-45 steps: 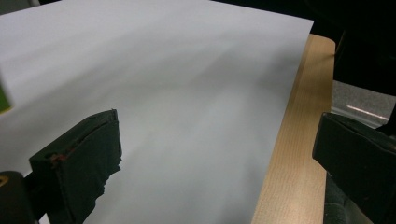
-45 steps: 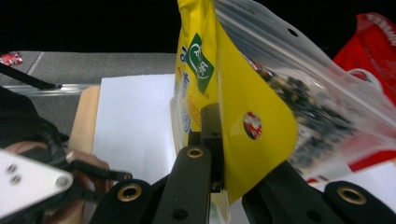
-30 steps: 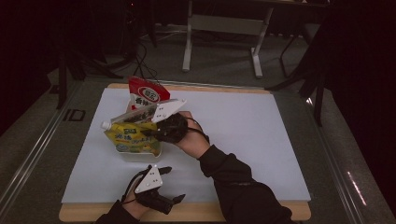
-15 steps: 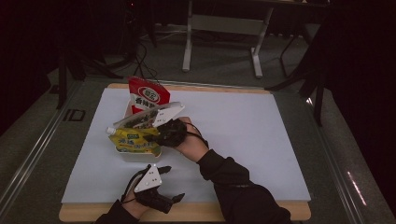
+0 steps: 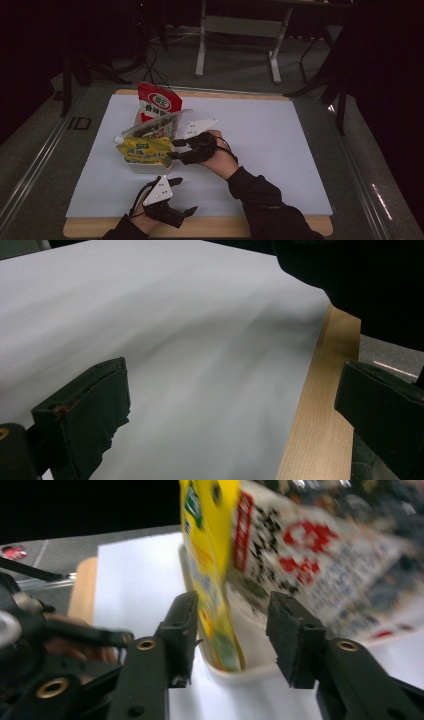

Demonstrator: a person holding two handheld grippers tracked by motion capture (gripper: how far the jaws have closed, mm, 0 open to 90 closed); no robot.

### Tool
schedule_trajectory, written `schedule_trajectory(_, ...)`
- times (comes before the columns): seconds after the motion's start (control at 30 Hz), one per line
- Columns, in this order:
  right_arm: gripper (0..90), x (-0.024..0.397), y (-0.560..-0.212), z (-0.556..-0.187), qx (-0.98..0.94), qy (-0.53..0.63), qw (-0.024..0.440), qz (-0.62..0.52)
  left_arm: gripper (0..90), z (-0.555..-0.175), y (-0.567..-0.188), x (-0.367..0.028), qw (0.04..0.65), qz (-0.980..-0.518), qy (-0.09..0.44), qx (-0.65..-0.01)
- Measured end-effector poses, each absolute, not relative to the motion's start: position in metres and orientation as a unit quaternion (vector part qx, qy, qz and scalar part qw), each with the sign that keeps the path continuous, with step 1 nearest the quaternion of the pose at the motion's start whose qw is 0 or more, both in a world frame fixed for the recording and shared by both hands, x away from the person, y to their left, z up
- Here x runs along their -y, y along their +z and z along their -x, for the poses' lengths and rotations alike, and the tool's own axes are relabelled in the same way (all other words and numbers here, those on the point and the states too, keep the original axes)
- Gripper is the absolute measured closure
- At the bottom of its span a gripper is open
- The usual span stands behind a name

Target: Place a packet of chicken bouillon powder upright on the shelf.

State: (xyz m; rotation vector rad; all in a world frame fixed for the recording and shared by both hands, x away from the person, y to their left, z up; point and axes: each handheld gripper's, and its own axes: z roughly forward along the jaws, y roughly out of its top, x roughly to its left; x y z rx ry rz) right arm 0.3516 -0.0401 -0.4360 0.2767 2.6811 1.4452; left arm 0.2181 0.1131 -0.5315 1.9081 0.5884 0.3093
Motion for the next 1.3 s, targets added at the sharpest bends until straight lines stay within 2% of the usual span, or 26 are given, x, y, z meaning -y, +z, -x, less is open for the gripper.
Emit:
schedule_trajectory(0.37, 39.1, 0.071, -0.458, -0.352, -0.876, 0.464, 0.052, -0.123, 2.4, -0.217, -0.531, -0.115, 0.533, -0.798, 0.132, -0.249)
schedule_trajectory(0.63, 22.5, 0.102, -0.474, -0.348, -0.872, 0.463, 0.051, -0.151, 2.4, -0.217, -0.531, -0.114, 0.532, -0.799, 0.129, -0.249)
schedule_trajectory(1.3, 17.7, 0.164, -0.503, -0.336, -0.852, 0.477, 0.054, -0.207, 2.4, -0.216, -0.531, -0.113, 0.529, -0.802, 0.130, -0.244)
